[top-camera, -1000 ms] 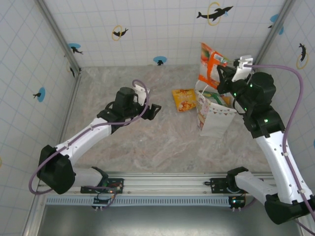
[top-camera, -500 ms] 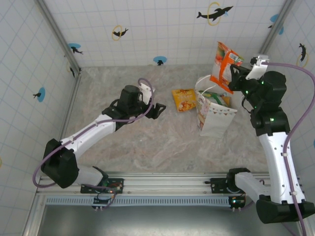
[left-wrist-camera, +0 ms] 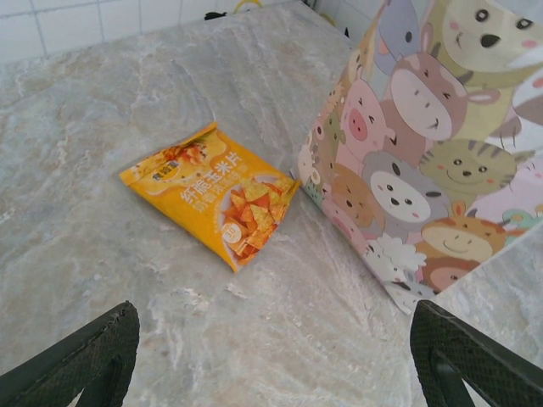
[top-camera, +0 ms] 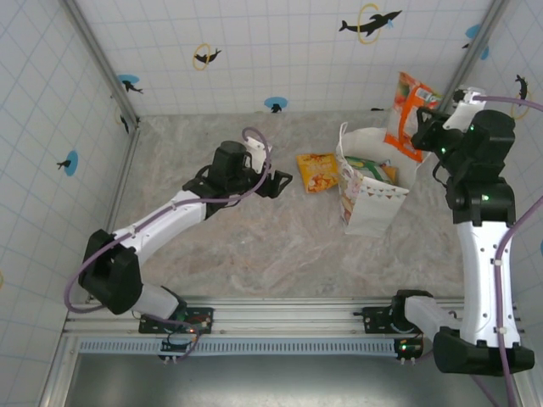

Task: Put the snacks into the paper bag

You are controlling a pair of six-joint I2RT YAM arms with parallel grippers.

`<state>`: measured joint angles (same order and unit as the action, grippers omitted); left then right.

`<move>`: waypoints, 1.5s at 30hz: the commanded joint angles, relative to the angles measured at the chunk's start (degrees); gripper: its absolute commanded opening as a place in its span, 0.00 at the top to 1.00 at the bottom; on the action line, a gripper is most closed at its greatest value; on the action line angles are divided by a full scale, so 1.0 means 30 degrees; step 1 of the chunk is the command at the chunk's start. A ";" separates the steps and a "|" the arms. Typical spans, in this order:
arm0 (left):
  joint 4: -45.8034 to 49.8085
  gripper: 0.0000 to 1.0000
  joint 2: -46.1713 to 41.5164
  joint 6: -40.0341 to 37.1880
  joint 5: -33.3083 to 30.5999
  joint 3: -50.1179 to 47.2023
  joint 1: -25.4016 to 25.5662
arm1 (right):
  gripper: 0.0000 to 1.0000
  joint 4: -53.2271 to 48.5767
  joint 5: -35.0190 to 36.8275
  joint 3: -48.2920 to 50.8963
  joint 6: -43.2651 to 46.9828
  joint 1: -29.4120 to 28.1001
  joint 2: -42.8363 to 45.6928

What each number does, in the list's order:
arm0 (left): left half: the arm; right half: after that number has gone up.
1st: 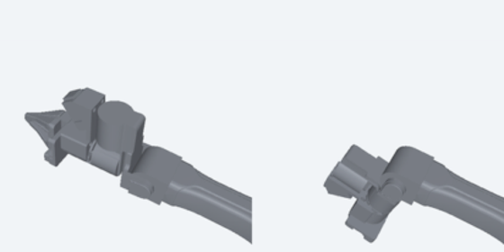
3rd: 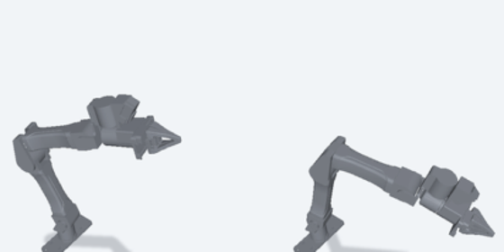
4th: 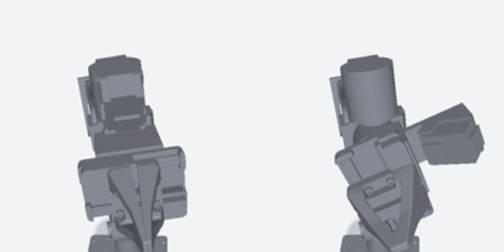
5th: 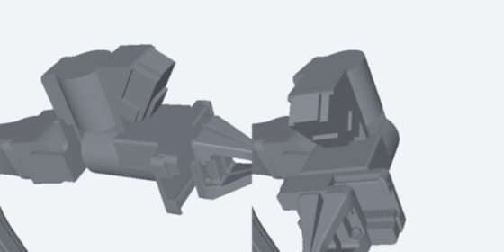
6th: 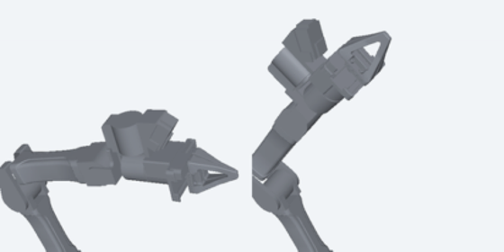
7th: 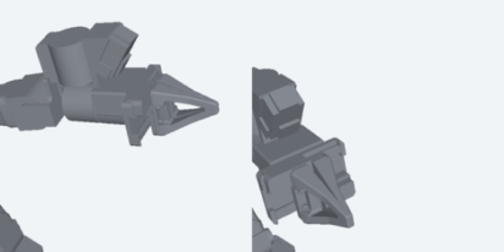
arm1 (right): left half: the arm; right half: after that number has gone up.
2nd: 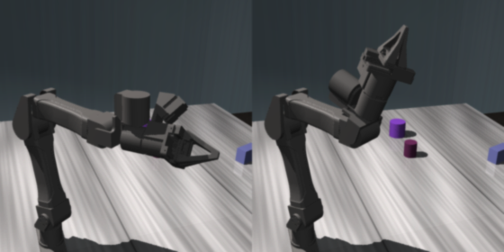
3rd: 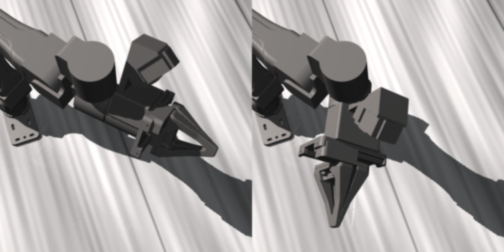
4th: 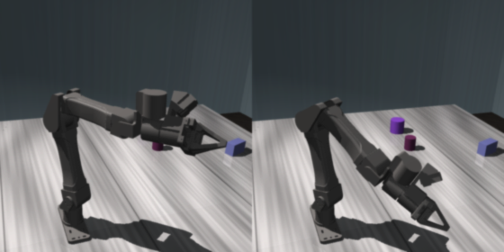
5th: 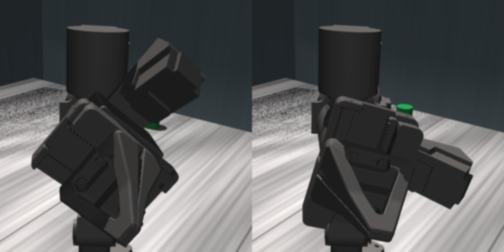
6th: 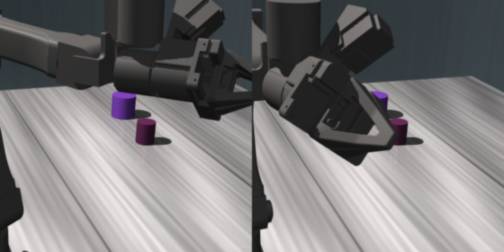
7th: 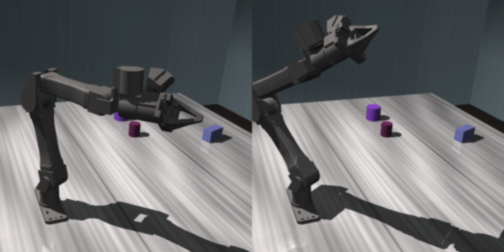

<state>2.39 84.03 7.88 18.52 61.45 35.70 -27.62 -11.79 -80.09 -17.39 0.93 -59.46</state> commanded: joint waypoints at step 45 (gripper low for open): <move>0.0022 0.19 0.3499 0.5886 -0.1136 0.3630 0.0083 | 0.64 -0.7531 0.1524 -0.1699 -0.0187 -0.2311 -0.2869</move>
<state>2.15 93.78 24.36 13.80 70.54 35.70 -48.29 -8.54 -83.13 -18.63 -4.78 -68.31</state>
